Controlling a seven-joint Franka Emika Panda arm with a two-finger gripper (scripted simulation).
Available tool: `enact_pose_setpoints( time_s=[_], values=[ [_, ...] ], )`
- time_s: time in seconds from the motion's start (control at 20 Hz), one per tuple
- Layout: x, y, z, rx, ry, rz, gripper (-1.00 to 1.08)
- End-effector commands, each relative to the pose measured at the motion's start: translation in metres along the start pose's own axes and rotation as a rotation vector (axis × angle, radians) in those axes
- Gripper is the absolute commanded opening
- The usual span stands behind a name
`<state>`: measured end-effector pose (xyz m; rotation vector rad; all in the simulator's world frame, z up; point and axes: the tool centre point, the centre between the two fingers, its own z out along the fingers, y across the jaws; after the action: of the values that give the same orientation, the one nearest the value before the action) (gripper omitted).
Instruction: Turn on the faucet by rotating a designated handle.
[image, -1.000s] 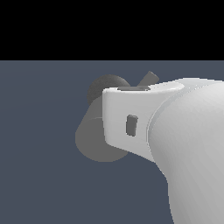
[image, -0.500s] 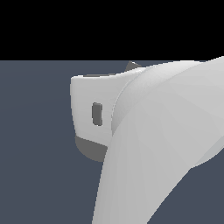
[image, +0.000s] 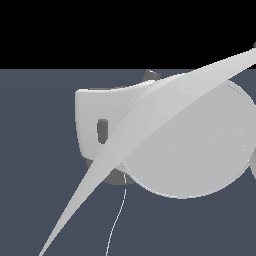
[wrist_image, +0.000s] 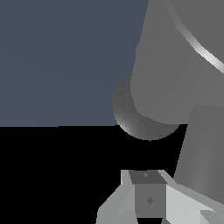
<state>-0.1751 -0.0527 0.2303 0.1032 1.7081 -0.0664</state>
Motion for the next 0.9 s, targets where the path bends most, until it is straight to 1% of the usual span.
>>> enact_pose_setpoints(
  time_s=[0.0, 0.85],
  values=[
    [-0.019, 0.021, 0.000, -0.034, -0.050, -0.002, -1.00],
    [-0.045, 0.071, -0.003, -0.056, -0.113, -0.005, -1.00]
  ],
)
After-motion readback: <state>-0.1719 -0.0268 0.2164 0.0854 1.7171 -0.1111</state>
